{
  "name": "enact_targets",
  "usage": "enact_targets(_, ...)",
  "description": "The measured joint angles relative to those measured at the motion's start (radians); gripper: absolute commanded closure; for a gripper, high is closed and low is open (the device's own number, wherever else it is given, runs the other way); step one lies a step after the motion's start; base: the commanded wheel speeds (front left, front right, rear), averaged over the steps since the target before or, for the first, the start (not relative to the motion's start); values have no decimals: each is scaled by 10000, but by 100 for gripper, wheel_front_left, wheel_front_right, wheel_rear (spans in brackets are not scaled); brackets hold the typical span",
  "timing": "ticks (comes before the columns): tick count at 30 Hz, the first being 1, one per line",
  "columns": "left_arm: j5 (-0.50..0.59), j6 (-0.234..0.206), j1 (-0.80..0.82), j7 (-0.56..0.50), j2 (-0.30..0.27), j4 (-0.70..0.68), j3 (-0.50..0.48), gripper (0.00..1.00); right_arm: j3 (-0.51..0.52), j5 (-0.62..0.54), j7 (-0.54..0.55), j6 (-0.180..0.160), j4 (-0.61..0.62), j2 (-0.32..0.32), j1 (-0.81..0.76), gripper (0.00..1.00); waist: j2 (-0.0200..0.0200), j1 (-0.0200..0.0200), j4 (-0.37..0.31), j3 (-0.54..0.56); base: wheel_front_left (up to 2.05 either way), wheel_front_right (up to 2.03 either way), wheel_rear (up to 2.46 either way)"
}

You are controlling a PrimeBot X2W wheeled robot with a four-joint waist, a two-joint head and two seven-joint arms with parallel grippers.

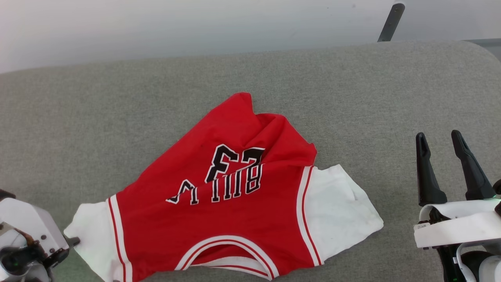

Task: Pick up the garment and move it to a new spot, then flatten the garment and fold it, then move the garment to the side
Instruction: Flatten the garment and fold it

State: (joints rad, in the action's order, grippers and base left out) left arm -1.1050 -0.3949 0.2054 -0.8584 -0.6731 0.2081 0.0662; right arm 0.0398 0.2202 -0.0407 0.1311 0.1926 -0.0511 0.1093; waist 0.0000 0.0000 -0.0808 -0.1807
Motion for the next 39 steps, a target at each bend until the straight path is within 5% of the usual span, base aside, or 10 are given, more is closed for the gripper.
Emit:
enact_targets(6, 370, 562, -75, 834, 0, 107, 21, 99, 13, 0, 54, 0, -88, 0, -9, 0, 0, 0, -12, 160, 0, 0, 0)
enact_targets(7, 382, 658, -73, 953, 8, 159, 10, 87, 15, -2, 71, 0, -100, 0, -17, 0, 0, 0, -12, 205, 0, 0, 0)
enact_targets(9, 512, 844, -75, 1156, -2, 224, 59, 0, 15, -4, 123, 0, -119, 0, -33, 0, 0, 0, -7, 318, 0, 0, 0)
enact_targets(26, 759, 2243, -1295, 3287, 157, -656, -328, 0, 105, -94, 512, 0, -67, 0, -795, 0, 0, 0, 317, 1554, 0, 0, 0)
enact_targets(39, 671, 2545, -1981, 3641, 257, -1490, -414, 0, 527, -12, 571, 0, 148, 0, -1149, 0, 0, 0, 937, 1894, 0, 0, 0)
